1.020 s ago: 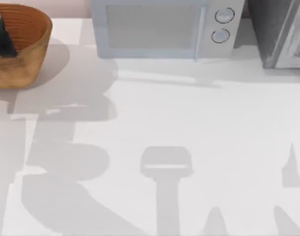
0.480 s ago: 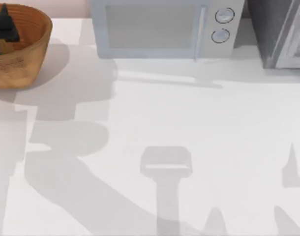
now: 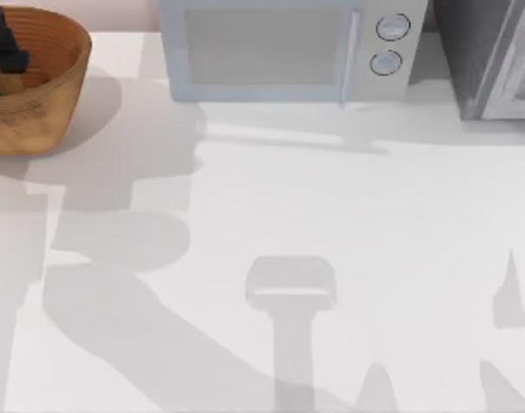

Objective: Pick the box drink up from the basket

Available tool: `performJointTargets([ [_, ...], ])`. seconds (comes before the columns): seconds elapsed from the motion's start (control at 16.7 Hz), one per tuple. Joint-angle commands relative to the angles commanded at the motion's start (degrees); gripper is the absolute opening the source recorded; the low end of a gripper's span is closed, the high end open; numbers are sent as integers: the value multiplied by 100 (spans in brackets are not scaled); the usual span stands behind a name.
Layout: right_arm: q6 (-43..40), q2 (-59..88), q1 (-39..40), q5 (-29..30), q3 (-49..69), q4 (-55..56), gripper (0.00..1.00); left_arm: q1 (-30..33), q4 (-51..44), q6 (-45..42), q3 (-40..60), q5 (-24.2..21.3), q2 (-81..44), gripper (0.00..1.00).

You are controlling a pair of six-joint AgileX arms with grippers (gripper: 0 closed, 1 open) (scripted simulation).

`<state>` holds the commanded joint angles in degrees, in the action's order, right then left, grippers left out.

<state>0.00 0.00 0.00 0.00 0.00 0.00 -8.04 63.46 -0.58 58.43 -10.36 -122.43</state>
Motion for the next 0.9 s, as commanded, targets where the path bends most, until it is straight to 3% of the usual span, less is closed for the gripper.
performJointTargets([
  [0.48, 0, 0, 0, 0, 0, 0, 100, 0, 0, 0, 0, 0, 0, 2],
  [0.9, 0, 0, 0, 0, 0, 0, 100, 0, 0, 0, 0, 0, 0, 0],
])
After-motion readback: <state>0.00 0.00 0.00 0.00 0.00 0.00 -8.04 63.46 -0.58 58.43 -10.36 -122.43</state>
